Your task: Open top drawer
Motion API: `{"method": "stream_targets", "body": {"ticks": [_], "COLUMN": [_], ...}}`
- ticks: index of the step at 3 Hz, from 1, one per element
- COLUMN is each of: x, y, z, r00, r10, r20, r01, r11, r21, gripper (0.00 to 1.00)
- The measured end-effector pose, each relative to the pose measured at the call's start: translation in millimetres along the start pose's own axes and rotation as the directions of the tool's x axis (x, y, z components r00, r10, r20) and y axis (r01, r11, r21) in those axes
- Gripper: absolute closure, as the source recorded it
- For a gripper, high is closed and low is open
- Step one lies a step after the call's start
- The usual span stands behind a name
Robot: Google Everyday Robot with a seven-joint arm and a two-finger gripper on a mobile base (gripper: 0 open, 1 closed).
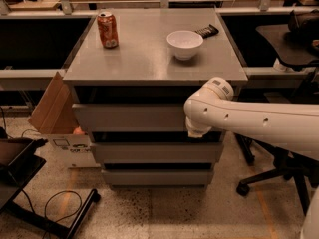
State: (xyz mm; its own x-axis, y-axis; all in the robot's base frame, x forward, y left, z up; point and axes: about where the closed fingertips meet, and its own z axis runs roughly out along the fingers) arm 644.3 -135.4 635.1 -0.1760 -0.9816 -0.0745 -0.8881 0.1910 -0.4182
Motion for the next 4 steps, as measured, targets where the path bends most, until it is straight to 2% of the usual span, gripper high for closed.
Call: {"method": "stream_targets", "body": {"ticks": [1, 2, 3, 4], "x": [0.0, -0.1, -0.2, -0.2], "y": [0.0, -0.2, -0.6, -0.9], "z": [-0.5, -0.8, -1.9, -2.5], "r00": [1.000, 1.000, 1.000, 1.000], "r10": [0.000, 0.000, 0.000, 0.000], "r20": [0.000, 0.000, 0.000, 0.000], "r01": [0.000, 0.000, 0.000, 0.000], "r11": [1.0000, 1.0000, 1.0000, 1.0000], "r21": [0.000, 0.000, 0.000, 0.000], "gripper": [0.96, 1.00, 1.00, 0.74]}}
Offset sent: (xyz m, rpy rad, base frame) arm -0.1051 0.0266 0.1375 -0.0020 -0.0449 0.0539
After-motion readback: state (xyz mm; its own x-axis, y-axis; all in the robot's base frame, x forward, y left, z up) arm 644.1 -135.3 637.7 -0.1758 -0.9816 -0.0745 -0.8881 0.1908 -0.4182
